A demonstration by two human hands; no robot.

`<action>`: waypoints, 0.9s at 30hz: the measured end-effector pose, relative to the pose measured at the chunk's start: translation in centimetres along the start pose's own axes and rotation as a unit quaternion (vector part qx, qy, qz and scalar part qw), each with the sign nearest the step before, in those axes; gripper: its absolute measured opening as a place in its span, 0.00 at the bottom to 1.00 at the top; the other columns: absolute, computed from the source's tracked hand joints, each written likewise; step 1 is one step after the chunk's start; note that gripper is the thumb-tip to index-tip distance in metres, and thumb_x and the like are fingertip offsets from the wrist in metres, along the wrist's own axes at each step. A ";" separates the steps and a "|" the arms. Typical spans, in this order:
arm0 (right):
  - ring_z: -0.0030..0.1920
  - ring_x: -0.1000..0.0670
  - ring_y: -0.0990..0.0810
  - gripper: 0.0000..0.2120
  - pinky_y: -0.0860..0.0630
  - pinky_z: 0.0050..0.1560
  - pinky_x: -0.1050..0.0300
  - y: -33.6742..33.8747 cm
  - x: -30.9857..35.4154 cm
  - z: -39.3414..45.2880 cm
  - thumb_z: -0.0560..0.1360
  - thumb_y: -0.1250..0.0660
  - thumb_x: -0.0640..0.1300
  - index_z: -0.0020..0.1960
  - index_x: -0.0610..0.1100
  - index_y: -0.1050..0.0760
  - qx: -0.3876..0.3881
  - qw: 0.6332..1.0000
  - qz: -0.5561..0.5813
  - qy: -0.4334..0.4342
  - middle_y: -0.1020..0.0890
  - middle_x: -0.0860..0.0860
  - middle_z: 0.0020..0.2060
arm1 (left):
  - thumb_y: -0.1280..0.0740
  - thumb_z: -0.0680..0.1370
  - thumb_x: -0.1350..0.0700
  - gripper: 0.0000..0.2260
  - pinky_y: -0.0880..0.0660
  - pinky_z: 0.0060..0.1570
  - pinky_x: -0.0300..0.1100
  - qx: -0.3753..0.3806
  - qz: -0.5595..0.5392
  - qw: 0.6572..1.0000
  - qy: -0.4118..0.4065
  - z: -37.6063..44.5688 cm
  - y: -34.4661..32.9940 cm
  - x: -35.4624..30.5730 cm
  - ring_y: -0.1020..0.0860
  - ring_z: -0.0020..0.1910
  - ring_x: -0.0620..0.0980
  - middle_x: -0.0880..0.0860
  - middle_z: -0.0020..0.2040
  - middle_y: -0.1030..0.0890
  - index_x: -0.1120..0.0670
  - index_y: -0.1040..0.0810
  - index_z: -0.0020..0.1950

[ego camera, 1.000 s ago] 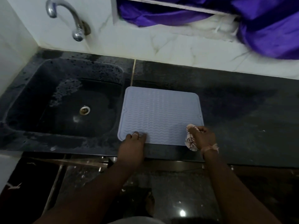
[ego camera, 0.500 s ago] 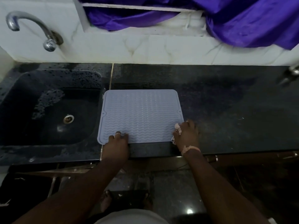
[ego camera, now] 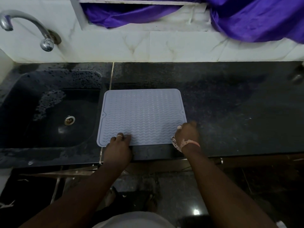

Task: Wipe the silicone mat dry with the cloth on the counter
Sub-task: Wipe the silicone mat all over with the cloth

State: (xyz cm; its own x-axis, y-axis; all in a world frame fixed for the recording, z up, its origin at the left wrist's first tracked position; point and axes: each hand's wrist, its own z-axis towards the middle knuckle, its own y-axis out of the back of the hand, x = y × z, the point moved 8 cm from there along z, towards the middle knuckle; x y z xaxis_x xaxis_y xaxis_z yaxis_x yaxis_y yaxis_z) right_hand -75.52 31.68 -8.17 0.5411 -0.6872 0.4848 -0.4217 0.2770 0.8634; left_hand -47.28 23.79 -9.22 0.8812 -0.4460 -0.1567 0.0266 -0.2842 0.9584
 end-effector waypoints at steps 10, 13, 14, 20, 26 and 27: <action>0.57 0.43 0.24 0.09 0.28 0.62 0.54 -1.7 3.1 -0.2 0.79 0.36 0.39 0.54 0.36 0.20 0.027 0.994 -0.068 0.086 0.27 0.40 0.61 | 0.37 0.73 0.57 0.26 0.21 0.45 0.50 -0.016 -0.012 0.999 -0.025 0.6 0.5 1.1 0.26 0.56 0.55 0.51 0.62 0.26 0.47 0.27 0.72; 0.55 0.42 0.24 0.07 0.25 0.58 0.52 -2.7 4.6 -1.1 0.76 0.34 0.36 0.50 0.35 0.20 0.031 0.990 -0.090 0.108 0.27 0.40 0.61 | 0.36 0.73 0.57 0.26 0.20 0.44 0.50 -0.016 -0.010 0.999 -0.031 0.7 0.4 1.3 0.26 0.56 0.54 0.52 0.63 0.26 0.47 0.28 0.72; 0.55 0.42 0.24 0.06 0.25 0.57 0.51 -3.1 5.1 -1.4 0.76 0.34 0.36 0.49 0.35 0.20 0.032 0.989 -0.094 0.114 0.27 0.40 0.60 | 0.37 0.73 0.57 0.27 0.20 0.44 0.50 -0.015 -0.010 0.999 -0.033 0.7 0.3 1.4 0.26 0.56 0.54 0.51 0.63 0.26 0.47 0.29 0.73; 0.54 0.41 0.26 0.06 0.23 0.54 0.48 -5.0 8.2 -3.0 0.75 0.35 0.34 0.48 0.34 0.20 0.050 0.982 -0.110 0.146 0.29 0.40 0.58 | 0.35 0.72 0.58 0.28 0.21 0.45 0.50 -0.028 -0.032 0.998 -0.053 0.8 0.0 2.1 0.26 0.56 0.54 0.51 0.64 0.26 0.45 0.29 0.73; 0.53 0.44 0.27 0.05 0.24 0.51 0.51 -6.7 11.0 -4.1 0.74 0.34 0.35 0.46 0.37 0.20 0.059 0.975 -0.126 0.171 0.29 0.43 0.59 | 0.36 0.74 0.62 0.24 0.23 0.54 0.51 -0.043 -0.138 0.988 -0.056 1.4 0.5 3.3 0.26 0.59 0.55 0.52 0.66 0.24 0.51 0.24 0.70; 0.53 0.44 0.27 0.05 0.25 0.50 0.52 -6.9 11.3 -4.3 0.74 0.34 0.35 0.46 0.37 0.20 0.058 0.974 -0.129 0.175 0.28 0.43 0.59 | 0.37 0.75 0.62 0.22 0.23 0.54 0.51 -0.057 -0.152 0.986 -0.048 1.4 1.0 3.6 0.26 0.57 0.55 0.53 0.64 0.22 0.52 0.23 0.68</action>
State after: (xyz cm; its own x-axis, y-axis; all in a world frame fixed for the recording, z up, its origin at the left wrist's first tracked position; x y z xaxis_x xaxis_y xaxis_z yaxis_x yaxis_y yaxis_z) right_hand -63.36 24.86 -8.06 0.8459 -0.4477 0.2897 -0.3072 0.0349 0.9510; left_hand -44.72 20.65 -9.15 0.7757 -0.4349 -0.4572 0.3396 -0.3228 0.8834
